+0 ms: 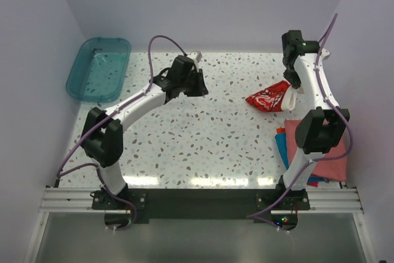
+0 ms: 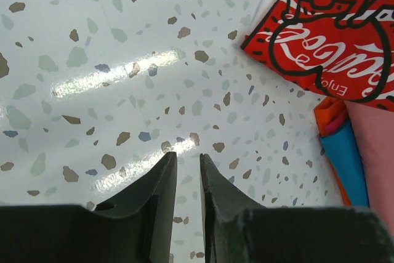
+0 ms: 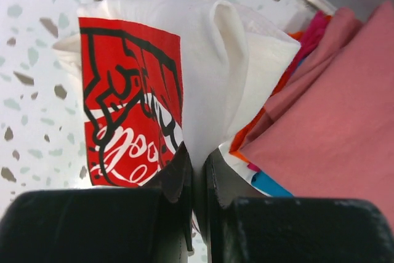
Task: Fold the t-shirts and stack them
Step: Neatly place the folded tshirt to the corner
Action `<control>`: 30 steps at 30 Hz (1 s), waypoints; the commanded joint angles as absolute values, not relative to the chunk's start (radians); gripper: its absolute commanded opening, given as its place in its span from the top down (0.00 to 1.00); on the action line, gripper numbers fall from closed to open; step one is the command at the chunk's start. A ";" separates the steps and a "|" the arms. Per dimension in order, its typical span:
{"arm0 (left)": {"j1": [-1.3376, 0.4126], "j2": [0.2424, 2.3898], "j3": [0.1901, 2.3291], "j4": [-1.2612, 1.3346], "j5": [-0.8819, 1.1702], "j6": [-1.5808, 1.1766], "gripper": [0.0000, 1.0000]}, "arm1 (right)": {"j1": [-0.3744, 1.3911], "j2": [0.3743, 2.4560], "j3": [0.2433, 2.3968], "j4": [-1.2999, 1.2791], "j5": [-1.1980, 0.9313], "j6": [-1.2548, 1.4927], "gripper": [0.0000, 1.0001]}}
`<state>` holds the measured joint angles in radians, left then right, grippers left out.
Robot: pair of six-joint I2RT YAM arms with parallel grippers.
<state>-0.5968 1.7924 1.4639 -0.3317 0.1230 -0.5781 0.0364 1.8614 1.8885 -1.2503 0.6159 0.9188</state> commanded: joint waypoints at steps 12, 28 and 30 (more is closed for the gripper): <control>-0.591 1.726 1.463 -0.344 0.164 -0.543 0.73 | -0.129 1.709 1.970 -1.529 0.704 0.934 1.00; -0.589 1.727 1.476 -0.350 0.172 -0.546 0.74 | -0.176 1.643 2.126 -1.575 0.669 0.861 1.00; -0.589 1.727 1.479 -0.351 0.173 -0.548 0.74 | -0.183 1.632 2.146 -1.586 0.670 0.856 1.00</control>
